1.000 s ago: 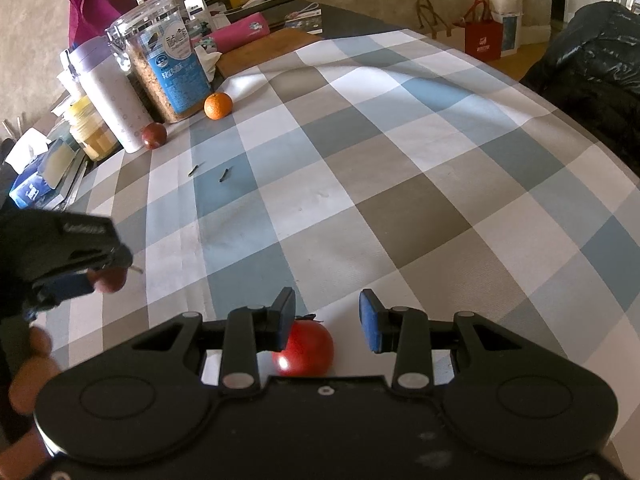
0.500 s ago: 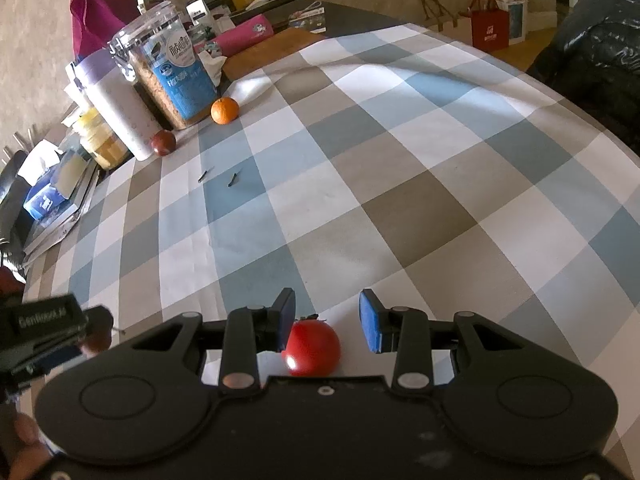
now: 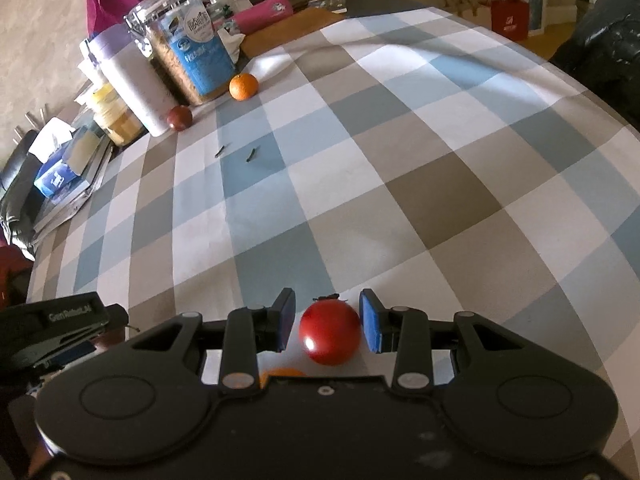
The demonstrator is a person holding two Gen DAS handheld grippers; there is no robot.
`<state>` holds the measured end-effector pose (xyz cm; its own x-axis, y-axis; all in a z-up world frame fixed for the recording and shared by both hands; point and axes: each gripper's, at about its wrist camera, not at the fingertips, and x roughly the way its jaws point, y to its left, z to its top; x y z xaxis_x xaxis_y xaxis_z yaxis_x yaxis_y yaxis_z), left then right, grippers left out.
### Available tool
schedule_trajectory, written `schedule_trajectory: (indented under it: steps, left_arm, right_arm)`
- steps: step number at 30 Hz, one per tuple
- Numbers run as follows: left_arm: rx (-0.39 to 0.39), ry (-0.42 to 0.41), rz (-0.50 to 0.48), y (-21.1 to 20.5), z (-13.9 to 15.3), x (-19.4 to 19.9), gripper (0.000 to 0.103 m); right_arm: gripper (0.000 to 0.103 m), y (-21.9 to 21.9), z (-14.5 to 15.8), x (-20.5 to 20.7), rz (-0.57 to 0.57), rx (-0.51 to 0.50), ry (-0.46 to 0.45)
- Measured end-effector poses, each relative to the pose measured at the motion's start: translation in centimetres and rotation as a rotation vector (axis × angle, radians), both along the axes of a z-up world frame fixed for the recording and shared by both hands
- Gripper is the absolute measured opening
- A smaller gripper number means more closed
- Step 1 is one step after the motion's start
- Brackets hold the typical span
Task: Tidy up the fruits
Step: 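Close the right tool on the red tomato while the left tool holds the plum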
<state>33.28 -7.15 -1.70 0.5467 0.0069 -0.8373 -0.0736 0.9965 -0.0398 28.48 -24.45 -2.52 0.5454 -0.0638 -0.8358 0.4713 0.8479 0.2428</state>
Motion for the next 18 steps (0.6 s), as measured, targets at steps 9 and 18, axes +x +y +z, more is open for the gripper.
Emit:
schedule_trajectory:
  steps: [9, 18]
  left_arm:
    - [0.004, 0.006, -0.006, -0.1, -0.1, 0.1, 0.051]
    - [0.003, 0.025, -0.003, 0.0, -0.4, 0.3, 0.051]
  right_arm:
    - [0.039, 0.5, -0.3, 0.2, 0.015, -0.032, 0.03]
    - [0.038, 1.6, -0.4, 0.4, 0.055, -0.108, 0.048]
